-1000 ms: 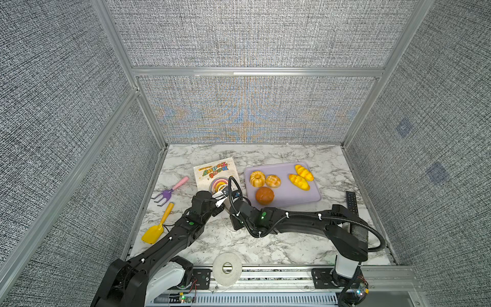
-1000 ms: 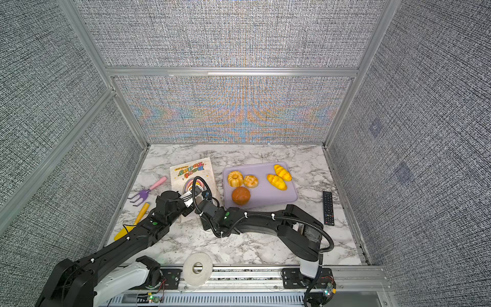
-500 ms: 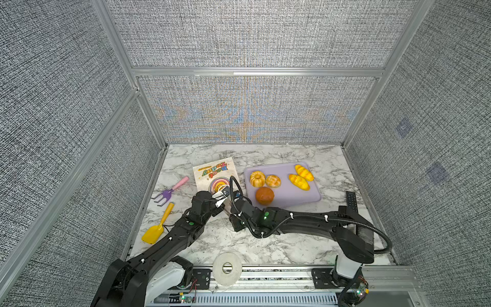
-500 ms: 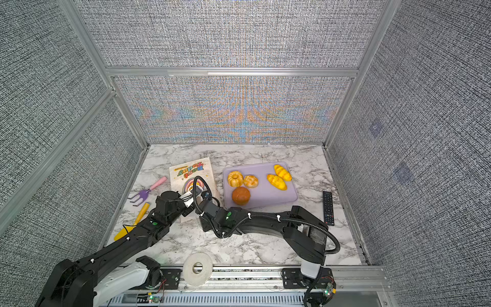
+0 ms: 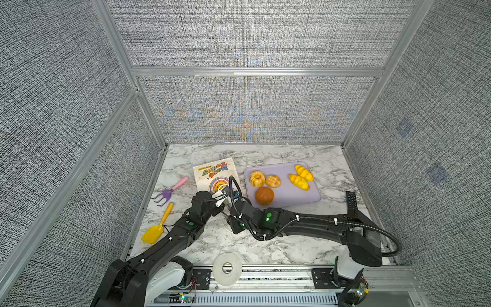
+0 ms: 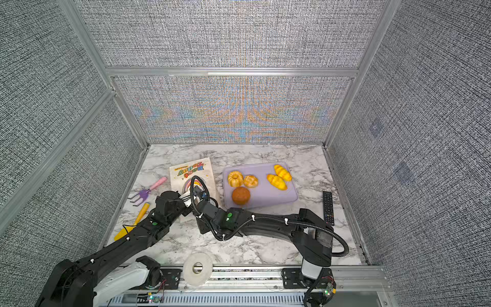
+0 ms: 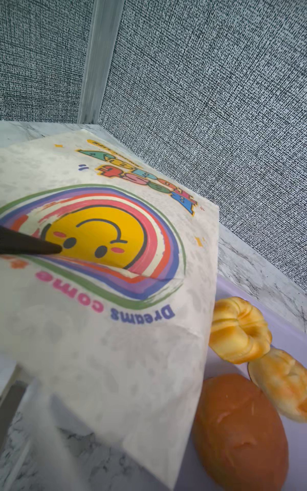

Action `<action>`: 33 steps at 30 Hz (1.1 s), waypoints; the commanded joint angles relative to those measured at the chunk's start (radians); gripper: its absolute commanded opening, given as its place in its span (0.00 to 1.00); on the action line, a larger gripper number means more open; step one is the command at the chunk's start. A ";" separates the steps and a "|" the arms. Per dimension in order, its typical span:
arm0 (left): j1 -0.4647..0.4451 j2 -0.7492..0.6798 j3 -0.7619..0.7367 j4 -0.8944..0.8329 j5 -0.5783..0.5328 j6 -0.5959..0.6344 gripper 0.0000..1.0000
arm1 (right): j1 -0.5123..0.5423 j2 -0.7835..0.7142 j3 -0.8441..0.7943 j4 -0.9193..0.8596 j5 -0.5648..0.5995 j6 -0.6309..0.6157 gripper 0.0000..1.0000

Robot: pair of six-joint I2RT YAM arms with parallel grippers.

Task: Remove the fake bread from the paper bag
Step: 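Reach the tongs into the bag and pinch a yellow bread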

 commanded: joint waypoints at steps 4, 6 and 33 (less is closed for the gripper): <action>0.002 -0.006 -0.003 -0.002 -0.004 -0.004 0.00 | 0.011 -0.024 -0.034 0.000 0.060 0.014 0.38; 0.002 -0.005 -0.003 -0.002 -0.004 -0.005 0.00 | 0.015 -0.030 -0.046 -0.001 0.064 0.015 0.37; 0.002 0.003 0.000 -0.003 -0.010 -0.012 0.00 | 0.019 -0.012 -0.054 0.055 0.119 -0.042 0.38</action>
